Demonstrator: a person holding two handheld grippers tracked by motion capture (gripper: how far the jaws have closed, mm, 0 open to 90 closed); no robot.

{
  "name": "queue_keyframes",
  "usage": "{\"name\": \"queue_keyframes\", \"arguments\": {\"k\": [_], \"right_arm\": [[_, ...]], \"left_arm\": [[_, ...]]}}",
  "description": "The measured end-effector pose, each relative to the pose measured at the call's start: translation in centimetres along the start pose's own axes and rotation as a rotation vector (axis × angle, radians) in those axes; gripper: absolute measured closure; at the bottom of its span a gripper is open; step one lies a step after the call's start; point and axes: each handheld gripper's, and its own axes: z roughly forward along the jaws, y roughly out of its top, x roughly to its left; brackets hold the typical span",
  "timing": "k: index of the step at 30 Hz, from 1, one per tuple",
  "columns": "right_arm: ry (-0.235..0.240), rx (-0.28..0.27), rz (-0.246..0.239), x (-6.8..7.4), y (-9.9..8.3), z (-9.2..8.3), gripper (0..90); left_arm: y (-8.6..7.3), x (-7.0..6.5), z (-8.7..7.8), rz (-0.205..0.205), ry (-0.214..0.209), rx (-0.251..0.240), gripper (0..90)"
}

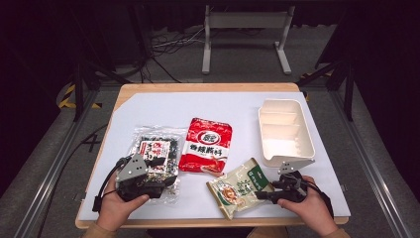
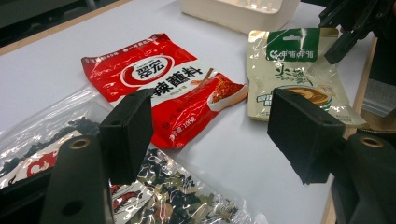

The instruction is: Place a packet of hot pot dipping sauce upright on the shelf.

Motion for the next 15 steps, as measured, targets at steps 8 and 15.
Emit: {"name": "queue_keyframes", "arguments": {"k": [8, 15], "right_arm": [[-0.022, 0.043, -0.029, -0.02, 0.13, 0.54, 87.1], [-0.037, 0.044, -0.045, 0.45, 0.47, 0.3, 89.2]], "left_arm": [[-0.03, 0.02, 0.02, 0.001, 0.0, -0.003, 31.6], [-0.01, -0.01, 0.04, 0.005, -0.003, -0.006, 30.4]]}}
